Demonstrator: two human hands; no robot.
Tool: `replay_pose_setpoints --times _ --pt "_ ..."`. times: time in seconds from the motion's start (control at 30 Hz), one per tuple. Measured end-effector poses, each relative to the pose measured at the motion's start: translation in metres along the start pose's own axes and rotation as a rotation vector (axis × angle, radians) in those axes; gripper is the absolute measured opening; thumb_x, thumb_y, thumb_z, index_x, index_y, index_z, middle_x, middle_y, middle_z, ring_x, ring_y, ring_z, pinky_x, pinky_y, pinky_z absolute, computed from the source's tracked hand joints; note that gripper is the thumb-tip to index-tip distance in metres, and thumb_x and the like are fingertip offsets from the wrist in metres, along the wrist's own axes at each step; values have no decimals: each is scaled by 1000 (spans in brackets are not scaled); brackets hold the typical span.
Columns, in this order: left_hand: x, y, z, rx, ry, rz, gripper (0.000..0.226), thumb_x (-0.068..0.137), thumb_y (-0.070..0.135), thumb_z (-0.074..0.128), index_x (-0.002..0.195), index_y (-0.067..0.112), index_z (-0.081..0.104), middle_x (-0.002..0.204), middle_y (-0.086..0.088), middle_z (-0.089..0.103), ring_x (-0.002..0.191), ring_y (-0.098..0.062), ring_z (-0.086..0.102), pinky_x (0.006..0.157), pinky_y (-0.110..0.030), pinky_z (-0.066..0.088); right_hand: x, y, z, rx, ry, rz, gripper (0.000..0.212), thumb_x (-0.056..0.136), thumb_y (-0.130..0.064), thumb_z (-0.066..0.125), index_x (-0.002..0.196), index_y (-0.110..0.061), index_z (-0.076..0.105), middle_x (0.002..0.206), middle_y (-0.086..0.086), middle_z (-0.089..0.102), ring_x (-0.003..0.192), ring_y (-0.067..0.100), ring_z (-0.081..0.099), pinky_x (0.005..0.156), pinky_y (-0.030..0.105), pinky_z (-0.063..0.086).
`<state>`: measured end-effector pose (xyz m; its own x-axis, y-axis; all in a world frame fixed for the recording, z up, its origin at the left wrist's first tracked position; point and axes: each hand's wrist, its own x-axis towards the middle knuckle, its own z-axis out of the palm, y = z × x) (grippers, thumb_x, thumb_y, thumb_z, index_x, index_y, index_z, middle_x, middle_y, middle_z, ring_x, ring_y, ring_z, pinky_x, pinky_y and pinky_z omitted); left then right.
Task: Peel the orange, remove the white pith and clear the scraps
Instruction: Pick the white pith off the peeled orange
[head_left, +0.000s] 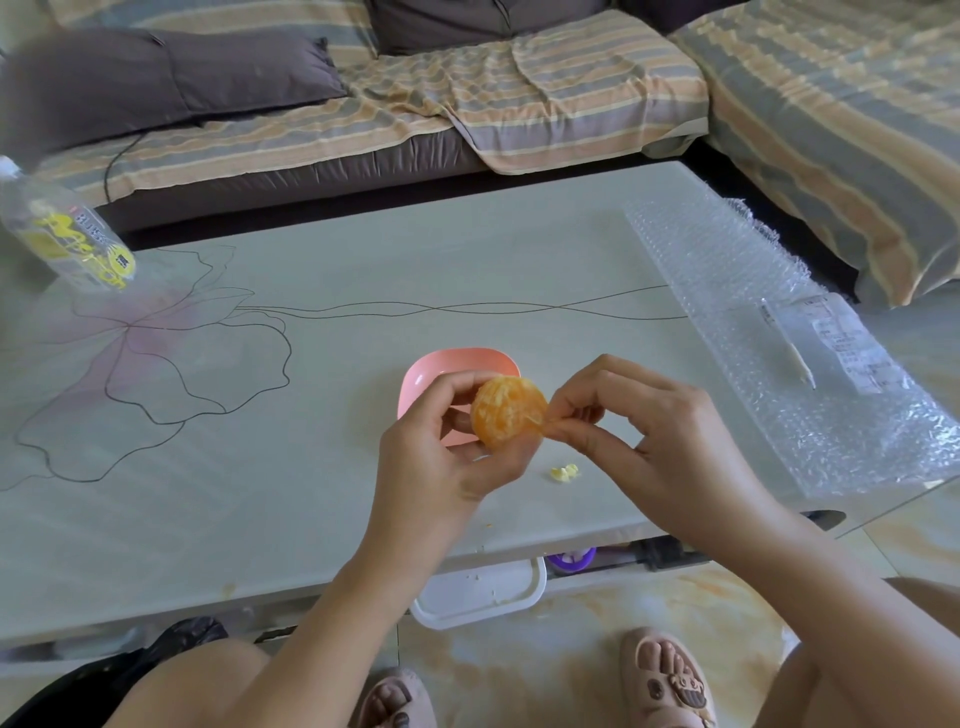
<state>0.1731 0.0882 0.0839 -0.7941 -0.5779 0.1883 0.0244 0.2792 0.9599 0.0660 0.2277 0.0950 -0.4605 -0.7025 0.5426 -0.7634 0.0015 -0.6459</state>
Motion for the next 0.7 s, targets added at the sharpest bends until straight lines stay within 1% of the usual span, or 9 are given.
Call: replay_pose_setpoints --times 0.07,0.17,0.3,0.37,0.43,0.5,0.6,0.67,0.7 --pt "1 0 -1 0 17 -6 39 60 25 86 91 33 64 83 18 69 73 -2 61 64 -13 48 0 0 -1 9 -5 3 5 83 -16 66 82 -11 67 80 -12 58 71 0 53 68 13 43" --pt "2 -1 -2 -30 27 -28 40 53 44 77 90 36 65 85 15 70 78 -6 64 66 -14 49 0 -1 -2 22 -17 19 6 83 -16 66 81 -11 68 79 -14 58 71 0 54 68 11 43" --pt "4 -2 -4 -71 17 -46 41 51 48 76 88 35 64 85 15 71 79 -7 66 68 -16 50 0 -2 -3 38 -31 40 5 83 -17 66 81 -13 68 80 -18 57 71 1 55 68 10 42" --pt "6 -4 -6 -89 25 -53 36 51 48 76 84 38 66 84 16 71 78 -6 66 69 -15 50 0 -2 -4 49 -34 53 5 83 -18 66 80 -13 68 80 -19 57 71 2 56 69 10 42" --pt "7 -6 -6 -114 26 -71 33 51 48 76 82 40 67 83 16 70 78 -6 66 72 -20 53 0 -3 -5 58 -35 66 5 83 -18 66 80 -14 68 79 -18 58 71 2 56 69 8 41" --pt "7 -8 -7 -136 25 -96 36 53 47 76 86 34 67 83 14 71 77 -8 67 75 -30 56 0 -4 -6 64 -37 83 4 82 -17 67 79 -15 69 79 -17 59 71 3 56 67 6 39" --pt "7 -10 -9 -161 26 -120 45 54 49 78 91 26 67 85 9 72 80 -14 69 78 -35 58 1 0 -7 39 -45 160 4 80 -13 73 77 -16 73 77 -13 64 70 6 57 59 3 36" --pt "7 -12 -10 -198 33 -142 54 52 54 82 93 23 68 89 5 72 87 -19 70 80 -36 58 1 10 -5 -35 -92 239 7 81 -14 72 80 -20 75 77 -12 66 72 7 58 61 6 37" --pt "8 -14 -9 -224 35 -159 56 52 52 83 95 20 68 91 3 73 90 -21 70 80 -36 57 0 17 -3 -81 -137 284 8 83 -14 70 83 -20 76 79 -12 66 73 6 58 64 6 39"
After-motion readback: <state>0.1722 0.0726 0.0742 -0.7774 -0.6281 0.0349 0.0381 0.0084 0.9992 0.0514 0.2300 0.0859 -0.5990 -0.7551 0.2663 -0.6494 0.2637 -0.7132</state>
